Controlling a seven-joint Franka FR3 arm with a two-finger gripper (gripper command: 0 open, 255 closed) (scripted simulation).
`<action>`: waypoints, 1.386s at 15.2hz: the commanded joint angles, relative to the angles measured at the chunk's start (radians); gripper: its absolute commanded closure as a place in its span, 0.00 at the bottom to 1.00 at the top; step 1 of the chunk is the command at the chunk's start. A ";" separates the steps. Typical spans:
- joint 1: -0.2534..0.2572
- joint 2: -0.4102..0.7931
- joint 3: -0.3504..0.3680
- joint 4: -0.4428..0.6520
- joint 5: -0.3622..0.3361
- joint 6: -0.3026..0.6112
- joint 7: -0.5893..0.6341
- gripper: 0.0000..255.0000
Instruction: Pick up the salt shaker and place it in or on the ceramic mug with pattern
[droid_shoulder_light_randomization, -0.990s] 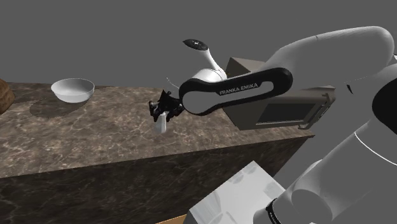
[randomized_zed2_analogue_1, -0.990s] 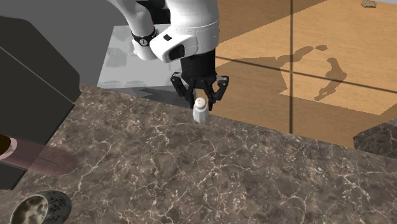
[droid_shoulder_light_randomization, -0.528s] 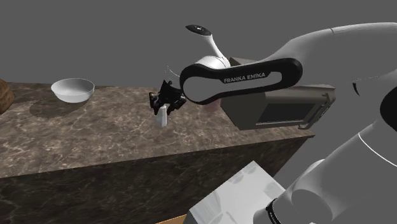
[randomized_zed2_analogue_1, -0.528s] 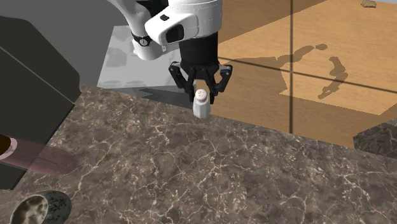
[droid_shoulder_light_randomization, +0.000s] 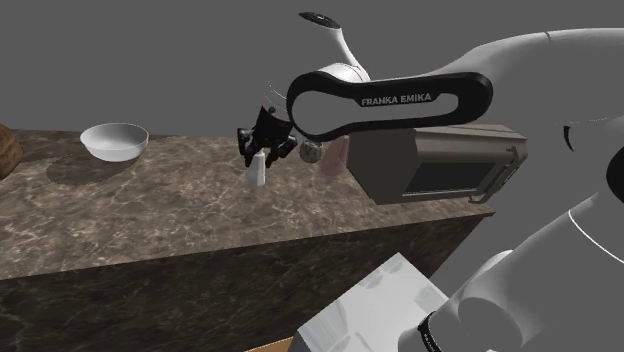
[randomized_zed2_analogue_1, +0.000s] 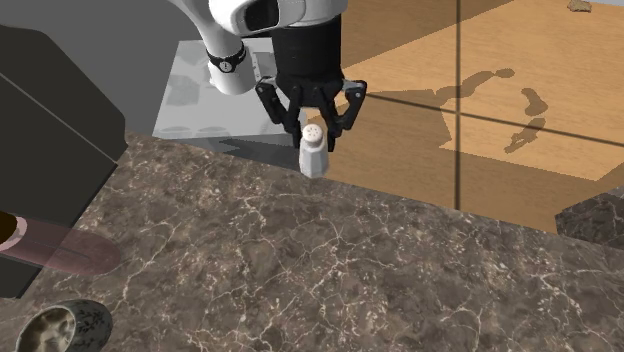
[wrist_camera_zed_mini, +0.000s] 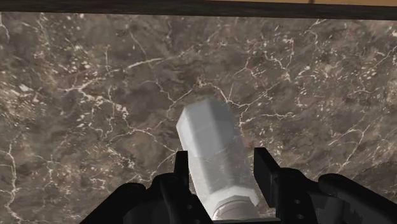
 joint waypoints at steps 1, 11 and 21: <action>-0.015 0.001 -0.022 0.007 0.009 -0.005 -0.042 1.00; -0.113 0.083 -0.146 0.099 0.036 -0.018 -0.280 1.00; -0.211 0.249 -0.237 0.313 0.050 -0.076 -0.482 1.00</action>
